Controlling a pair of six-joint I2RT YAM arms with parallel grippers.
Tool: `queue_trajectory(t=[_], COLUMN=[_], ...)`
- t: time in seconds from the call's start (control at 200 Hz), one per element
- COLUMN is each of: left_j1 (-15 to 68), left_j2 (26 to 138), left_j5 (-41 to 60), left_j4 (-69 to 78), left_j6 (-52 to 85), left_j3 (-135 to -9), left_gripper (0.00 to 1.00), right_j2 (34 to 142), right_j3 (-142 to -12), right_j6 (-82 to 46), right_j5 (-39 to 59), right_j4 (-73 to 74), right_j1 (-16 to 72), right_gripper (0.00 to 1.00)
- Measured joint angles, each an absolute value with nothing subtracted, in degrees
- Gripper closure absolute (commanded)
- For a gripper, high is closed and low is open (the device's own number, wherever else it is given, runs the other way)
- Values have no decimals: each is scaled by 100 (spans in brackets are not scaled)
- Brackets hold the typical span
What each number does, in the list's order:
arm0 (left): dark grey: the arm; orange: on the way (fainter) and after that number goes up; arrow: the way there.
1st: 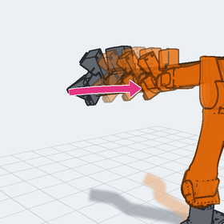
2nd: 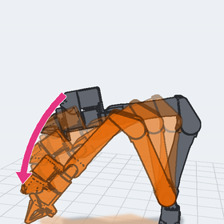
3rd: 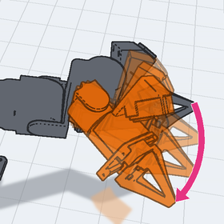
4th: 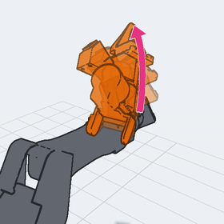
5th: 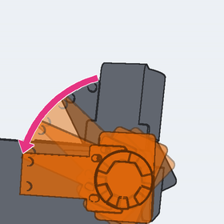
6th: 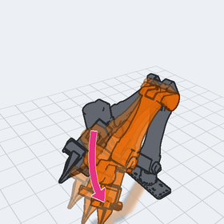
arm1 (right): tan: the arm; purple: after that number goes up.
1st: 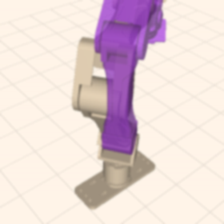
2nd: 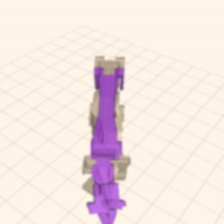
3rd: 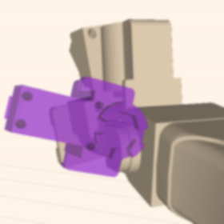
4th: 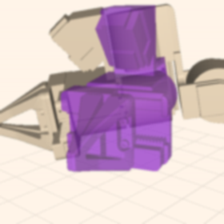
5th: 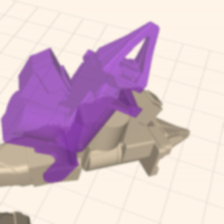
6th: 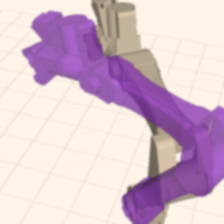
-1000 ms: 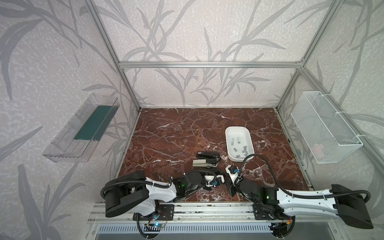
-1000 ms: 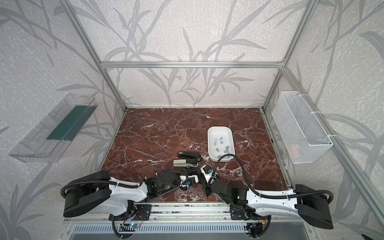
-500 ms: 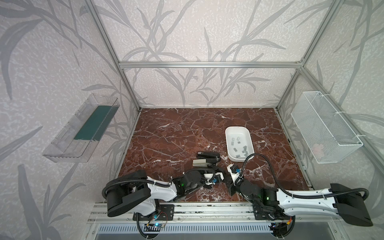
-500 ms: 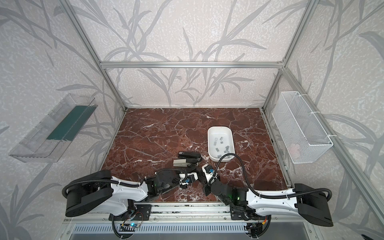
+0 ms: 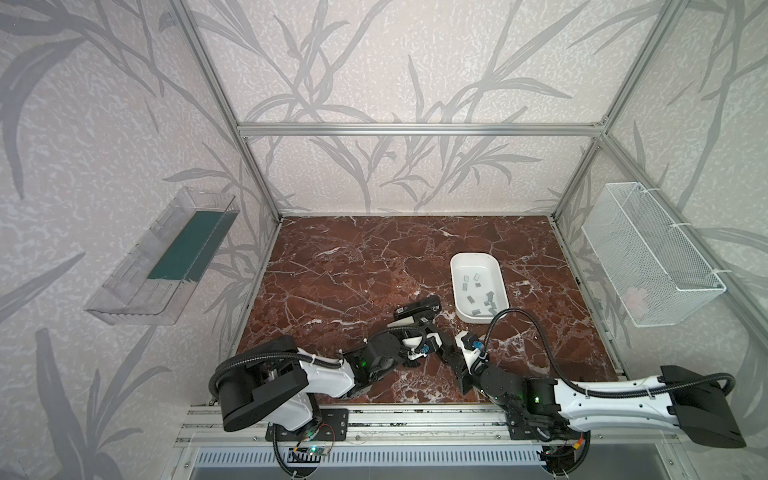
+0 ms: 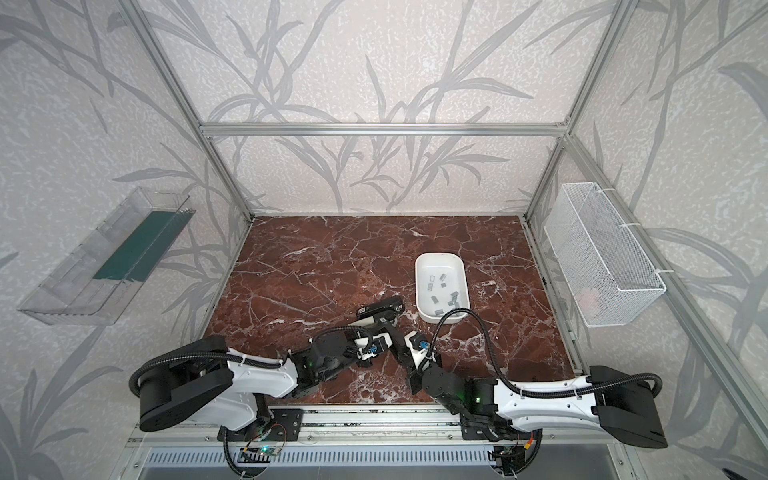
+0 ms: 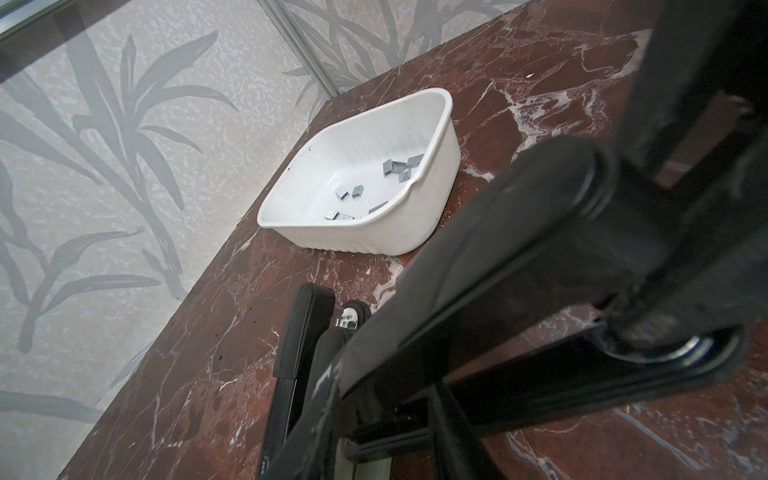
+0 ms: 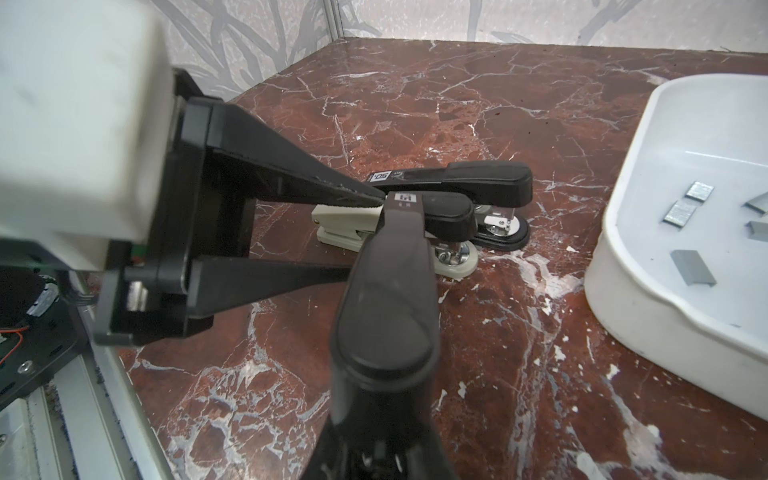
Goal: Load the staples into the stapler
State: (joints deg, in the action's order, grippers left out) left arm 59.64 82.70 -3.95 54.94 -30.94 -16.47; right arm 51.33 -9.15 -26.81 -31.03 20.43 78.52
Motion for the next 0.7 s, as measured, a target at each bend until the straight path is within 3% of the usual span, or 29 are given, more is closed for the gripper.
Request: queue_trajectory(t=[0.155, 0.355, 0.7], left_j1=[5957, 5961, 5968], left_j2=[8086, 7321, 6663], left_j5=[591, 1579, 915], left_j4=[5730, 5061, 4073], left_j6=[-3308, -3686, -3706], left_j3=[-1653, -1592, -1605], left_gripper=[51, 55, 58], right_j2=[4862, 4386, 4633], right_j3=[-915, -915, -928], right_j6=[-2679, -2427, -2268], right_j5=[-2482, -1992, -1806], right_j4=[1688, 1553, 1638], right_j1=[8023, 8073, 8055], right_gripper=[100, 100, 100])
